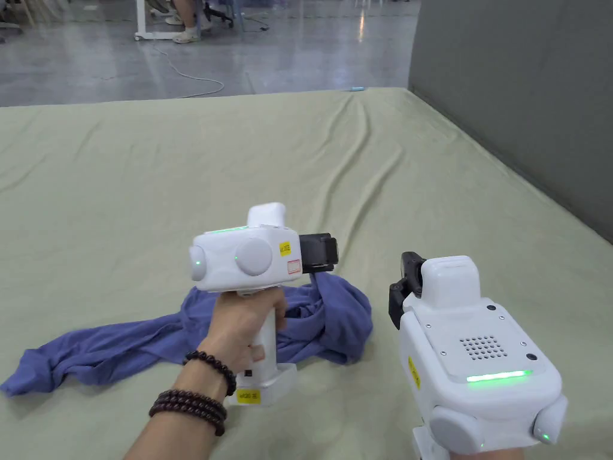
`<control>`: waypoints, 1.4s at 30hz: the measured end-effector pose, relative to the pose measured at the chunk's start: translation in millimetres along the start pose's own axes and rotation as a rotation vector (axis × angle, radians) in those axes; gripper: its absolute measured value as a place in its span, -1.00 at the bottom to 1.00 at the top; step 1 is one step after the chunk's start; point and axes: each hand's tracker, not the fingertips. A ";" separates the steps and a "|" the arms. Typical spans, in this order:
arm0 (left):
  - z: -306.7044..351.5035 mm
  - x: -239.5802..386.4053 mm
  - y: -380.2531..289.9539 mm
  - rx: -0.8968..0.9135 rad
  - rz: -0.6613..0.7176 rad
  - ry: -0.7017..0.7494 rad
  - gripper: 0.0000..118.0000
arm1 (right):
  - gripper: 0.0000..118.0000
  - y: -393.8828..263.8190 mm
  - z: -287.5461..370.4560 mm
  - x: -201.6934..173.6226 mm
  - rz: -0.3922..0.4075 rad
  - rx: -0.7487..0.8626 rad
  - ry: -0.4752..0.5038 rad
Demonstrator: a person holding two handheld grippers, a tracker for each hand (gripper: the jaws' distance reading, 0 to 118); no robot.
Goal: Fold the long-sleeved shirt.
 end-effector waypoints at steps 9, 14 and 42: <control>176.7 -51.7 -99.3 0.358 -0.118 0.399 0.85 | -1.00 15.3 9.1 -33.0 0.020 0.044 0.051; 213.1 -63.1 -155.7 0.352 -0.072 0.494 -1.00 | -1.00 15.3 18.2 -43.1 0.024 0.054 0.083; -3.3 -186.0 -65.6 -0.342 -0.031 0.429 0.23 | -0.99 -10.5 -35.3 -30.1 0.067 -0.148 0.095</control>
